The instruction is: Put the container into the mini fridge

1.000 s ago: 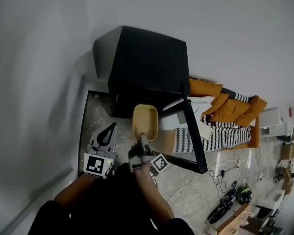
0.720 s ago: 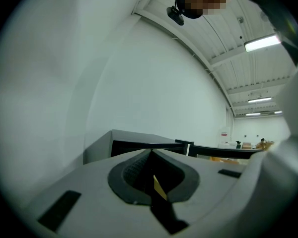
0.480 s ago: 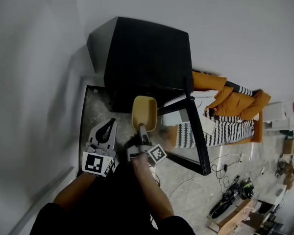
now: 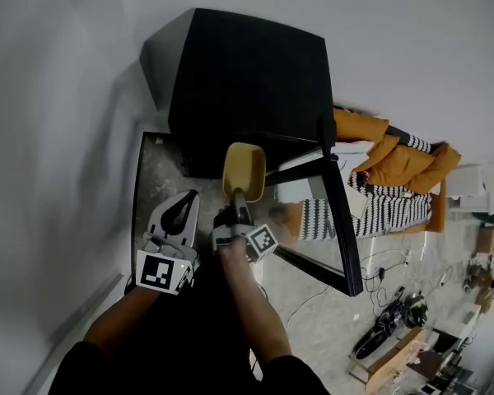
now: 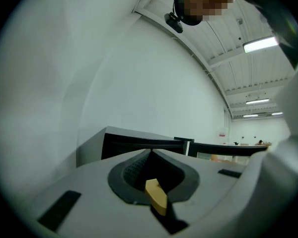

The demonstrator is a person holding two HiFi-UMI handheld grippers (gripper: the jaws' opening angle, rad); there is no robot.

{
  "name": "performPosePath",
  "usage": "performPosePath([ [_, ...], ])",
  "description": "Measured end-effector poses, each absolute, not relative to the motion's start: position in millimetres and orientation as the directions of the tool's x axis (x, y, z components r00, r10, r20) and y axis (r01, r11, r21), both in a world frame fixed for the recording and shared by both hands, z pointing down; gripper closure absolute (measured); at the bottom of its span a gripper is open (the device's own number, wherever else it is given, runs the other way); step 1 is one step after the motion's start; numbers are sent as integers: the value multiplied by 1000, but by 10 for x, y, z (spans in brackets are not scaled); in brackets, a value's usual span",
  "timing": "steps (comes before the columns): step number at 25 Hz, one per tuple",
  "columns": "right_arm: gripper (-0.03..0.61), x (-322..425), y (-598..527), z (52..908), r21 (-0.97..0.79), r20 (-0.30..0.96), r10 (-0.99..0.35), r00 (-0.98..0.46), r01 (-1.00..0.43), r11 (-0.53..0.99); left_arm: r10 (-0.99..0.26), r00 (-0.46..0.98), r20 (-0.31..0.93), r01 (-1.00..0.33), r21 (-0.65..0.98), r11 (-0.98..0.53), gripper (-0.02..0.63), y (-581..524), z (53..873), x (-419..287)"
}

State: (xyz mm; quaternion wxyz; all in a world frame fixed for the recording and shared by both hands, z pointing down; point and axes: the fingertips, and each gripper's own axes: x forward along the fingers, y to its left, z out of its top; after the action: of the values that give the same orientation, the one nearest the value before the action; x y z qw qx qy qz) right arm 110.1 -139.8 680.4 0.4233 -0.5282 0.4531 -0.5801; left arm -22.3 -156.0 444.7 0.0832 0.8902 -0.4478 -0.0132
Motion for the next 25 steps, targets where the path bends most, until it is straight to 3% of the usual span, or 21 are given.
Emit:
performPosePath([
  [25,368,1357,-1947,7755,-968,239,-970,-48,63,-242,-803,594,53,-798,166,-580,608,-1833,4906,-31],
])
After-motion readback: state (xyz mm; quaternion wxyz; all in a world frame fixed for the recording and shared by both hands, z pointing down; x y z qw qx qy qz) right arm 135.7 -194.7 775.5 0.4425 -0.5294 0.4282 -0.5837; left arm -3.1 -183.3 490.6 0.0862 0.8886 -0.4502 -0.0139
